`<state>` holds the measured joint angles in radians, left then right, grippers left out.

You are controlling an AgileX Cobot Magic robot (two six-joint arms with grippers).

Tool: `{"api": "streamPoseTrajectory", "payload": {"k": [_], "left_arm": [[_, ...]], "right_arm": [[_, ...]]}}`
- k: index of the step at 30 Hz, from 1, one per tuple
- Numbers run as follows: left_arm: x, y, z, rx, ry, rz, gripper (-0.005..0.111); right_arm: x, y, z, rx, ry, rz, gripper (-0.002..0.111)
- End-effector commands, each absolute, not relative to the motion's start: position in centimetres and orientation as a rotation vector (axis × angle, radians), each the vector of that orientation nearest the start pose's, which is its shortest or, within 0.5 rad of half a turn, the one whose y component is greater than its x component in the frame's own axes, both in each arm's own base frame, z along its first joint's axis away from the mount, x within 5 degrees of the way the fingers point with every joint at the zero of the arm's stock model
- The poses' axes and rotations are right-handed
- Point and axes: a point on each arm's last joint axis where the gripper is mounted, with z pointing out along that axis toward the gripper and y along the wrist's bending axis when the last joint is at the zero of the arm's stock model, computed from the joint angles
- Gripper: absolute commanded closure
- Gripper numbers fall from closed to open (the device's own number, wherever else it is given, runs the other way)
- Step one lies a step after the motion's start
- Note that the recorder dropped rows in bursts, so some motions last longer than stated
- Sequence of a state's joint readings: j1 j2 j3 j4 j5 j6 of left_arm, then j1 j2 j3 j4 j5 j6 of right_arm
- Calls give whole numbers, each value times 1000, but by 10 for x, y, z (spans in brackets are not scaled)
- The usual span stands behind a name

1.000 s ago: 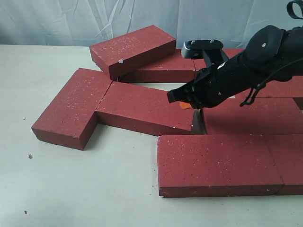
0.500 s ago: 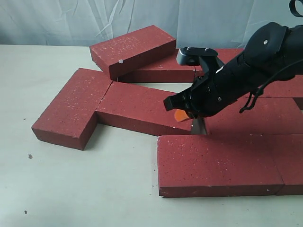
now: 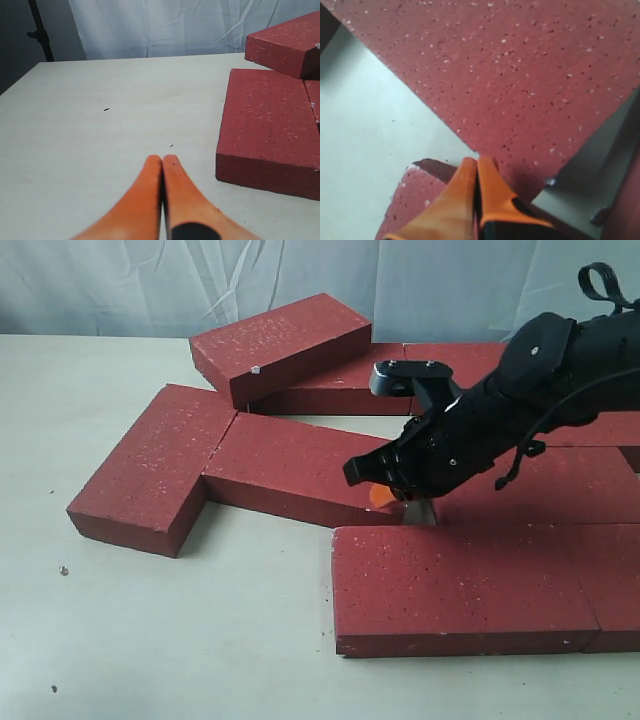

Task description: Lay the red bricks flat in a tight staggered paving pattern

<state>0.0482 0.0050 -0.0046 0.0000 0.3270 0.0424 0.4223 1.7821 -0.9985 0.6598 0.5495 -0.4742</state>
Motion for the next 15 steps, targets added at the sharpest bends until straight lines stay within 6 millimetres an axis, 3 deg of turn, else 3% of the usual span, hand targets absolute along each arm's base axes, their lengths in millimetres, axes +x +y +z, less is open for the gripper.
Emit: {"api": "streamPoseTrajectory", "payload": {"k": [1,6,15], "left_arm": [[54,3,185,-7,1796,64,107],[54,3,185,-7,1796,64,107],[54,3,185,-7,1796,64,107]], "right_arm": [[304,166,158,-502,2703,562,109],[314,164,150,-449,2647,497,109],[329,160,156,-348,2501,408,109]]}}
